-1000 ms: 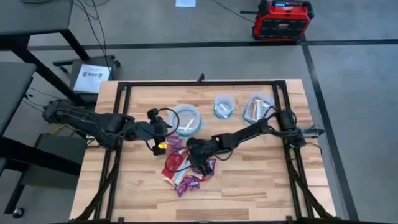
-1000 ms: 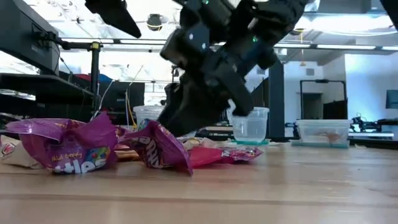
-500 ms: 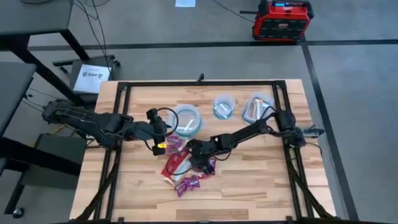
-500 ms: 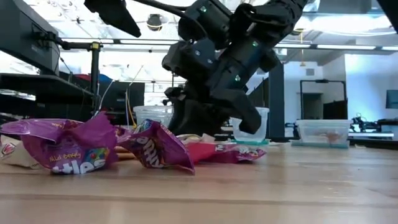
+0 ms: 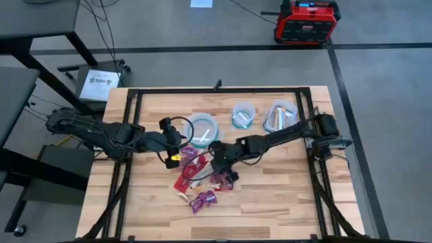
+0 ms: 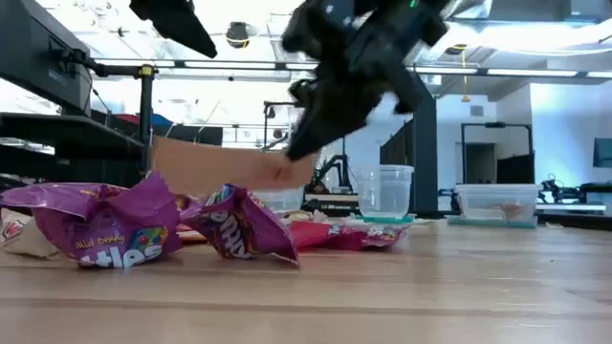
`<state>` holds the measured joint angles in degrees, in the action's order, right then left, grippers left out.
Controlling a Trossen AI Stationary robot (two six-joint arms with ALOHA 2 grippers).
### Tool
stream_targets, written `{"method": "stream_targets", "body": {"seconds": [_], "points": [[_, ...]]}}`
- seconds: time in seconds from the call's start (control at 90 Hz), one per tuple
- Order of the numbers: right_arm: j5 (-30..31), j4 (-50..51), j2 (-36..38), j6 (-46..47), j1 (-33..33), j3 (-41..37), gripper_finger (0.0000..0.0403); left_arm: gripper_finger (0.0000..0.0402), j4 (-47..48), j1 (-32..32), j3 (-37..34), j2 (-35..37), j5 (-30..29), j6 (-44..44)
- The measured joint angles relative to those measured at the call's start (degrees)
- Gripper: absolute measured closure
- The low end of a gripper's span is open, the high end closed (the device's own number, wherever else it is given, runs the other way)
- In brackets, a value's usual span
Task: Sort candy
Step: Put the yellow candy into the rectangular transparent bin
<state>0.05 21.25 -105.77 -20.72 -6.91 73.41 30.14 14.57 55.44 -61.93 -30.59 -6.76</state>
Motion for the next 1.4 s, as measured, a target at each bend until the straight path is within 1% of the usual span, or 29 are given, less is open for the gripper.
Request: {"method": "stream_targets", "body": {"seconds": [0.089,0.189,0.356,0.433,0.489,0.644,0.8,0.911,1.044,1.133,1.222,1.3,1.4], "points": [[4.0,9.2,3.3,1.9,0.5,-0.1,0.0403,0.0288,0.0,0.0,0.0,0.0,0.0,0.0],[7.7,14.3,8.4,5.2,2.1,-3.1,0.0403,0.0288,0.0,0.0,0.0,0.0,0.0,0.0],[14.8,16.3,20.3,11.8,5.3,-13.0,0.0403,0.0288,-0.1,0.0,0.0,0.0,0.0,0.0],[16.3,16.5,25.6,15.1,6.1,-17.3,0.0403,0.0288,0.0,0.0,0.0,0.0,0.0,0.1],[18.1,18.4,29.2,18.2,6.3,-19.2,0.0403,0.0288,0.0,0.0,0.0,0.0,0.0,0.4],[30.0,29.1,37.2,29.7,6.2,-20.2,0.0403,0.0288,-0.1,0.0,0.0,0.0,0.0,0.9],[37.9,37.5,43.2,38.9,6.9,-20.2,0.0403,0.0288,-0.1,0.0,0.0,0.0,0.0,0.9],[42.2,45.0,45.2,47.1,9.2,-20.2,0.0403,0.0288,-0.1,0.0,0.0,0.0,0.0,0.9],[46.1,52.2,44.6,55.7,11.9,-20.2,0.0403,0.0288,-0.1,0.0,0.0,0.0,0.0,0.9],[46.7,55.4,43.6,58.5,14.3,-20.2,0.0403,0.0288,-0.3,0.0,0.0,0.0,0.0,0.9],[46.4,53.2,42.5,57.4,15.3,-20.5,0.0403,0.0288,-0.7,0.0,0.0,0.0,0.0,0.9],[45.0,48.9,41.4,55.5,15.1,-20.9,0.0403,0.0288,-0.7,0.0,0.0,0.0,0.0,0.9],[41.3,45.1,39.7,55.4,16.3,-21.2,0.0403,0.0288,-0.9,0.0,0.0,0.0,0.0,1.4]]}}
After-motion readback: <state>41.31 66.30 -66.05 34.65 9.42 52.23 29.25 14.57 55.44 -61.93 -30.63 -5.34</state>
